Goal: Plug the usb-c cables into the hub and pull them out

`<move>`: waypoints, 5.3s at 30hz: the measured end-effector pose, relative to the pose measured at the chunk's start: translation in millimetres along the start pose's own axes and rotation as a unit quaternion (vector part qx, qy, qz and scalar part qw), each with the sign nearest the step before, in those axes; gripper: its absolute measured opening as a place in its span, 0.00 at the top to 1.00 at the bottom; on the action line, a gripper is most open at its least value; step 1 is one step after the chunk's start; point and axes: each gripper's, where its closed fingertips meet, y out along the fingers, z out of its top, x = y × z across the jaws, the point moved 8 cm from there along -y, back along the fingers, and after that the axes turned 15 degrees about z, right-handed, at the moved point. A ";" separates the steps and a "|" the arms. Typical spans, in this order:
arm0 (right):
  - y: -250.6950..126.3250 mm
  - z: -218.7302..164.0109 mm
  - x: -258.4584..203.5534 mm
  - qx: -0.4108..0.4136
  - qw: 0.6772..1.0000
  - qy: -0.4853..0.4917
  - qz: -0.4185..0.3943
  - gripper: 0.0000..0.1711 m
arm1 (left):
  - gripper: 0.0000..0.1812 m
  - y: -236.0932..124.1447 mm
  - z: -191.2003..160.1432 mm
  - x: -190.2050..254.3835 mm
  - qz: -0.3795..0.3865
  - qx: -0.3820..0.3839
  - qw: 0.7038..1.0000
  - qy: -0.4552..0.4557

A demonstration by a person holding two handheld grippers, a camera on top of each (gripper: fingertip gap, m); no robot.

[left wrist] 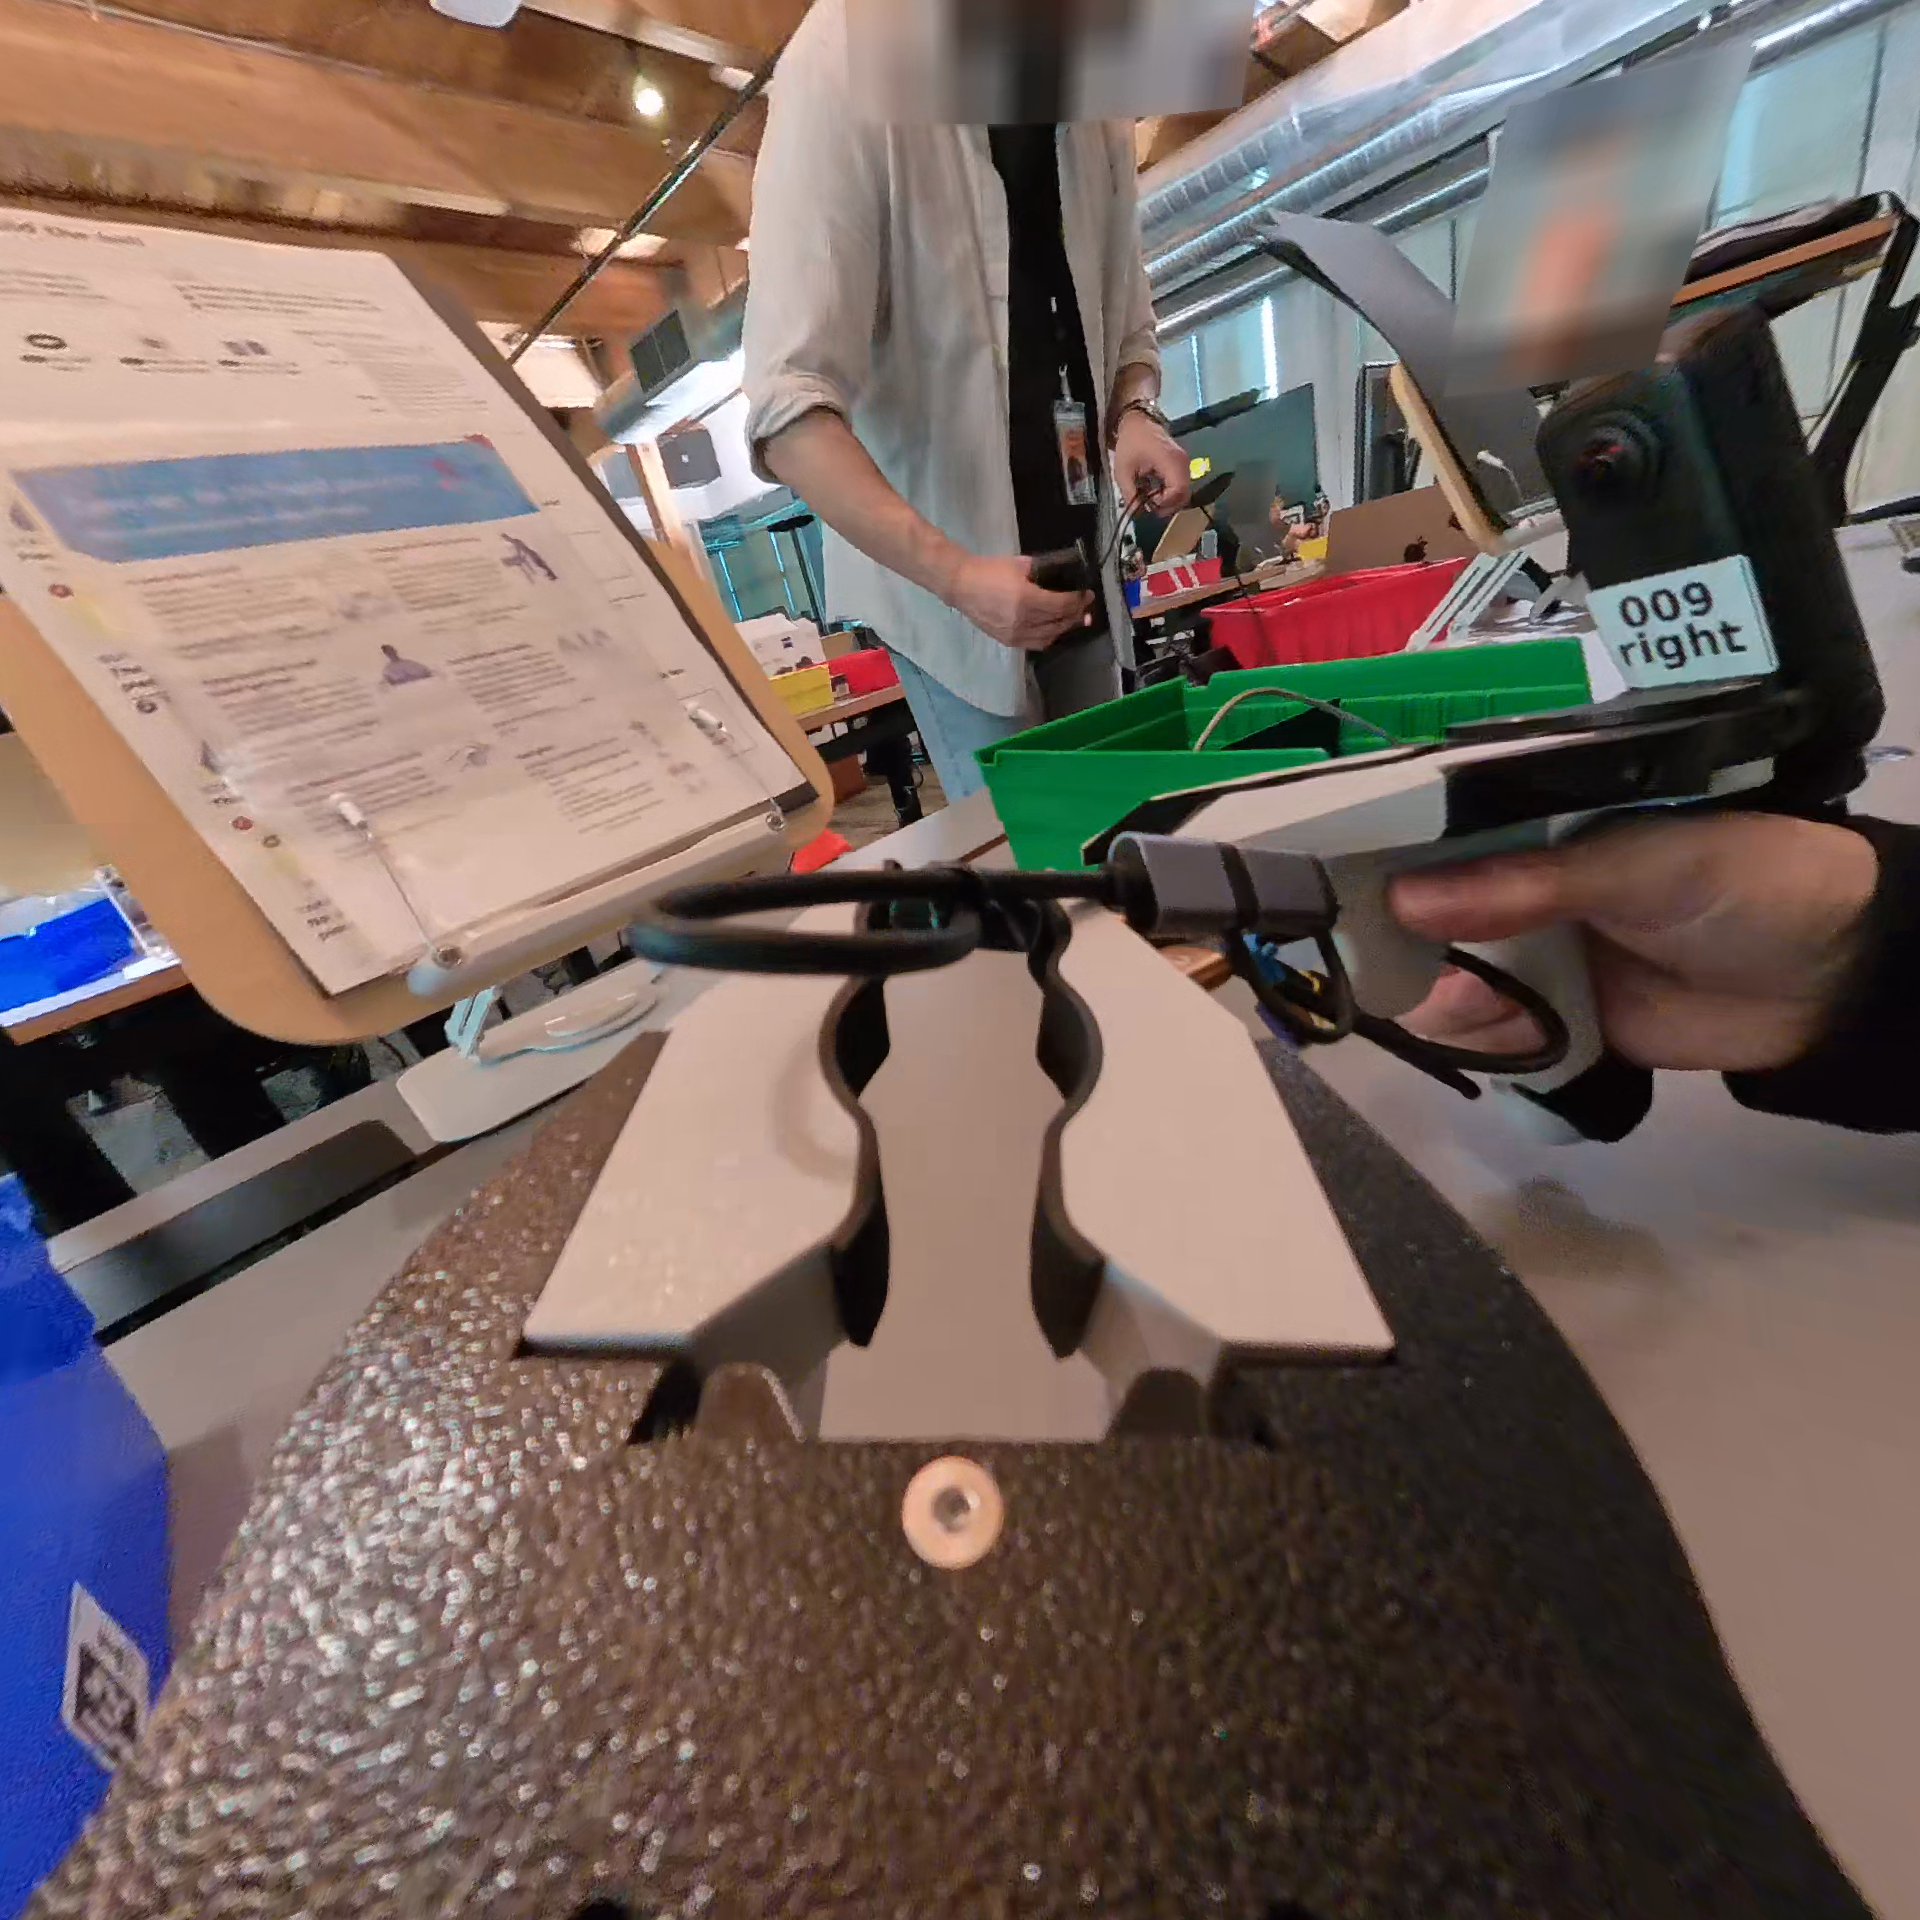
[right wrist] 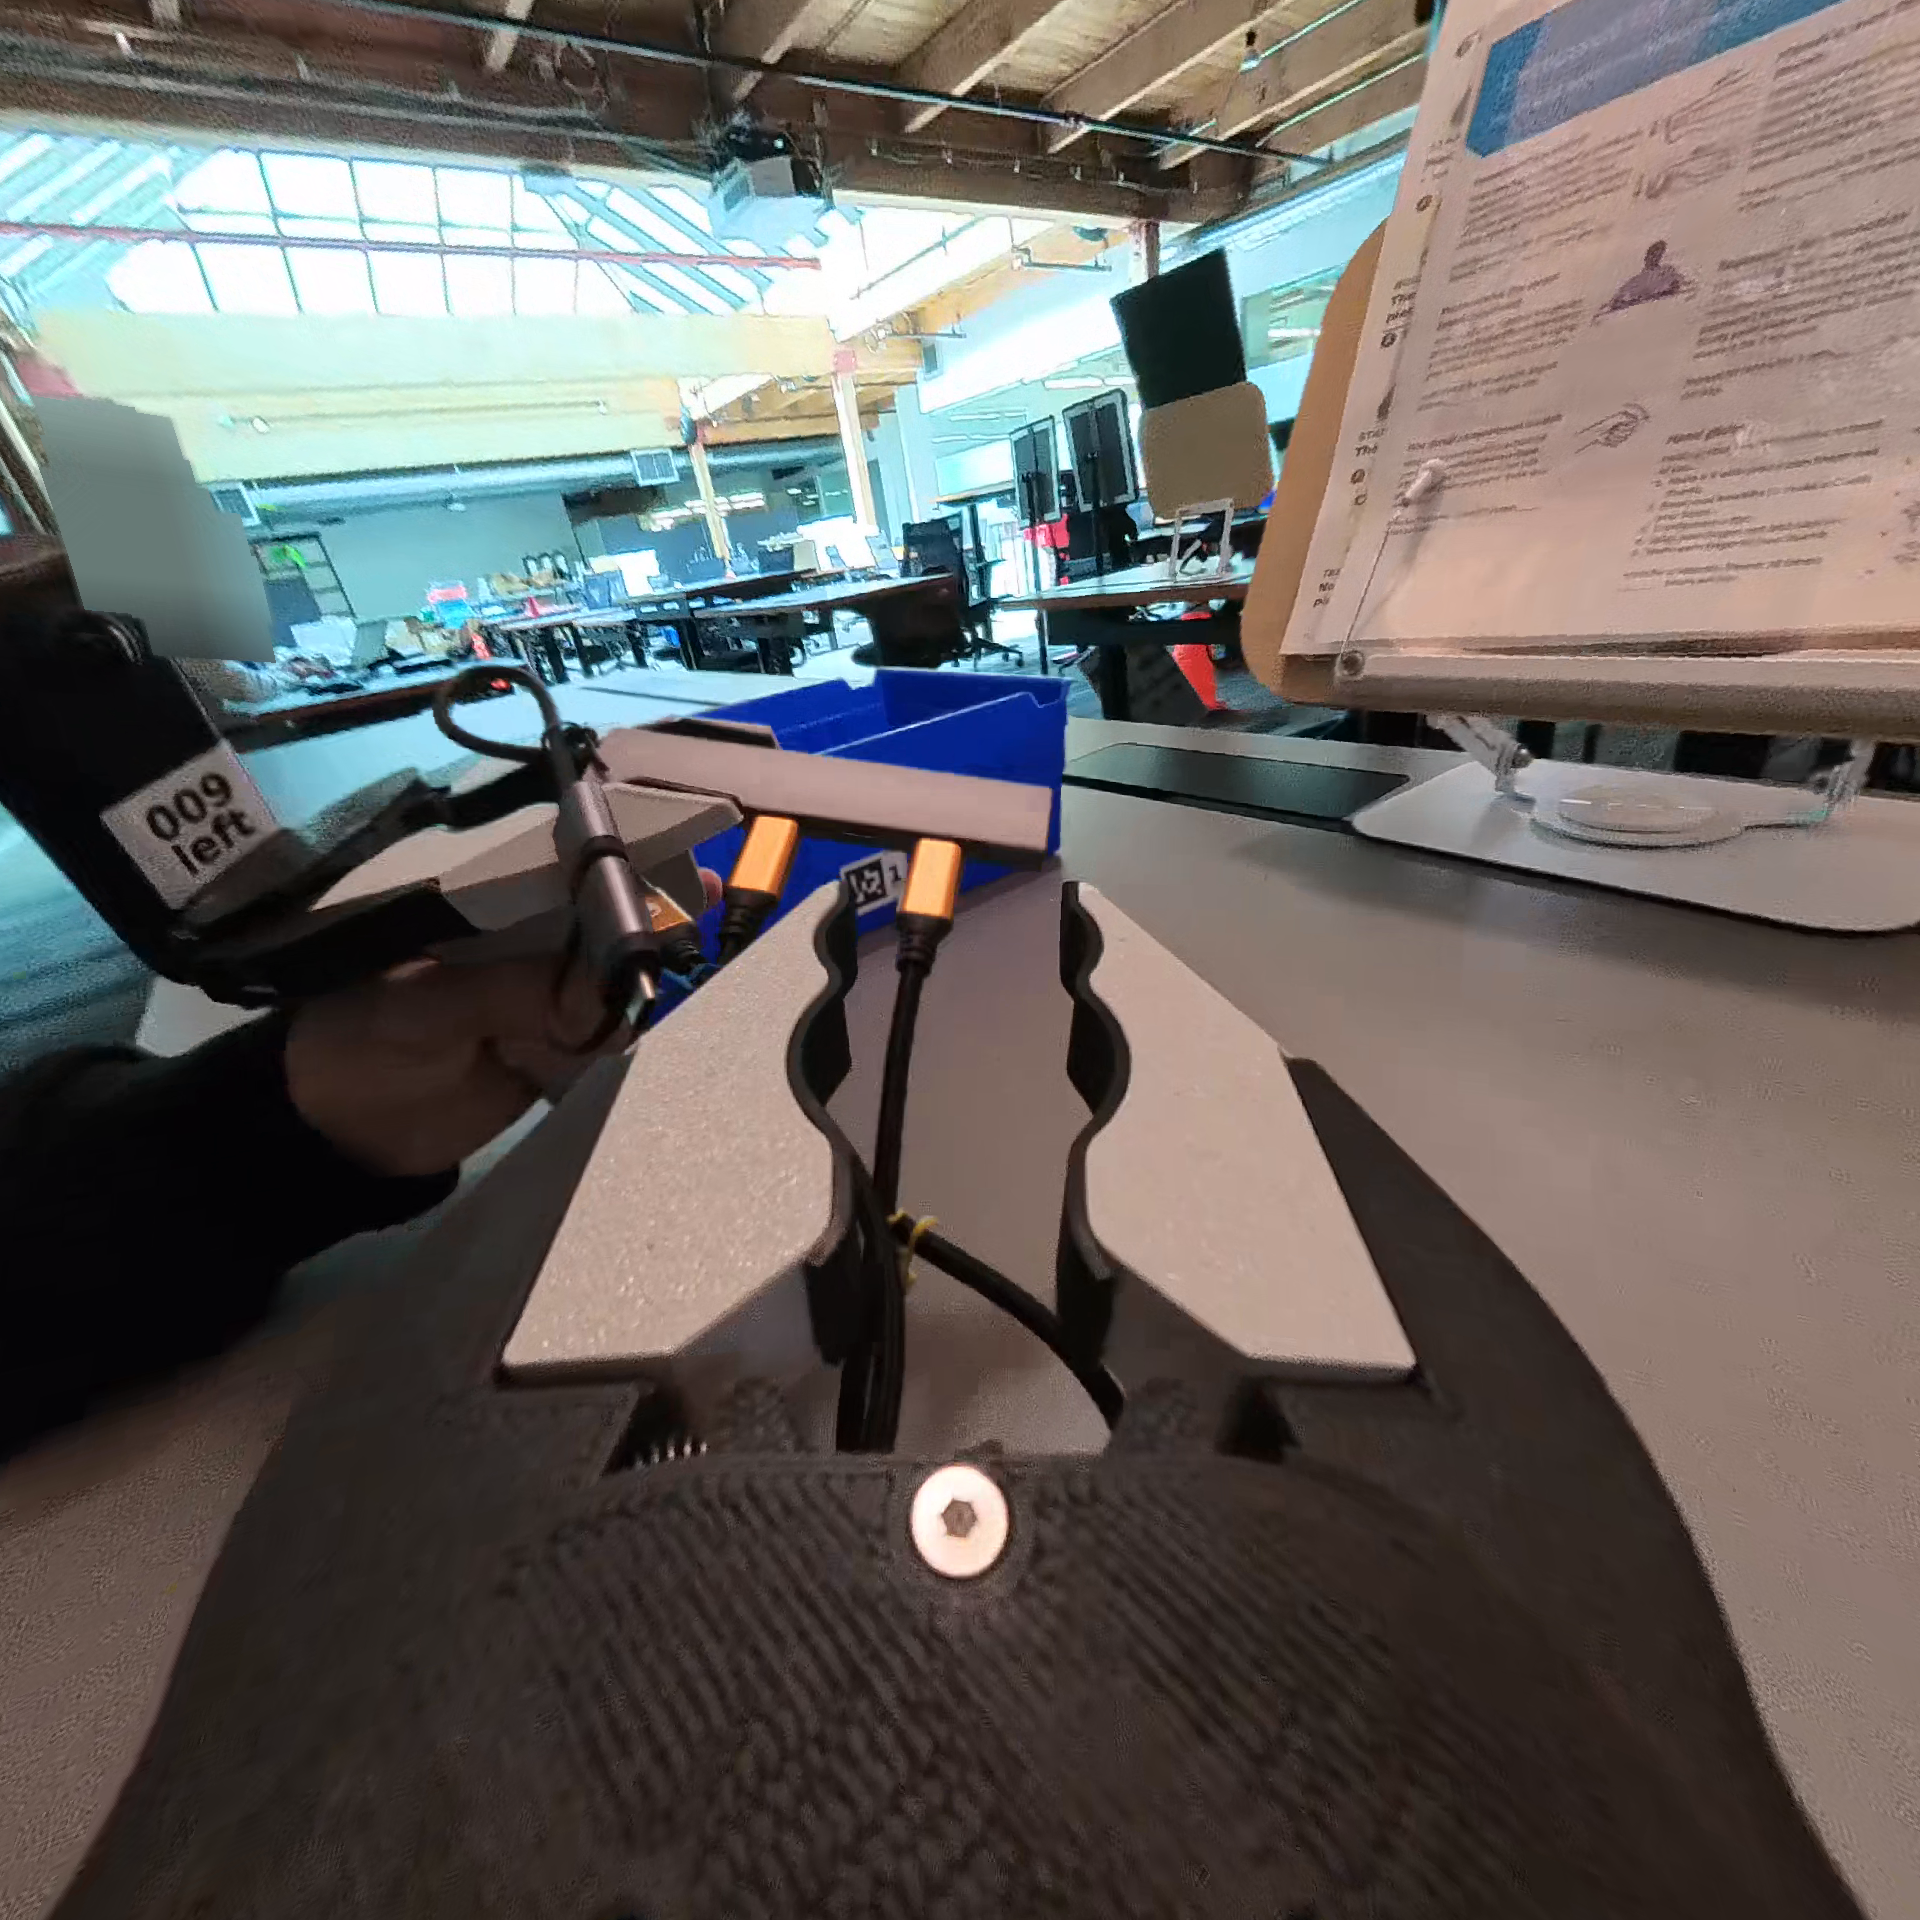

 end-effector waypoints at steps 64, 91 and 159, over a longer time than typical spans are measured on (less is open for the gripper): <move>-7.7 -15.5 -9.5 -0.199 0.971 -0.122 -0.057 0.93 | 0.88 7.6 -13.9 19.0 -0.087 -0.088 0.983 0.132; -8.2 -14.4 -4.6 -0.163 0.984 -0.052 -0.057 0.93 | 0.88 6.5 -7.9 25.6 -0.033 -0.063 0.962 0.264; -27.6 -11.3 -12.3 -0.203 0.974 -0.042 -0.086 0.97 | 0.89 -6.1 5.8 -58.9 0.171 -0.075 0.980 0.062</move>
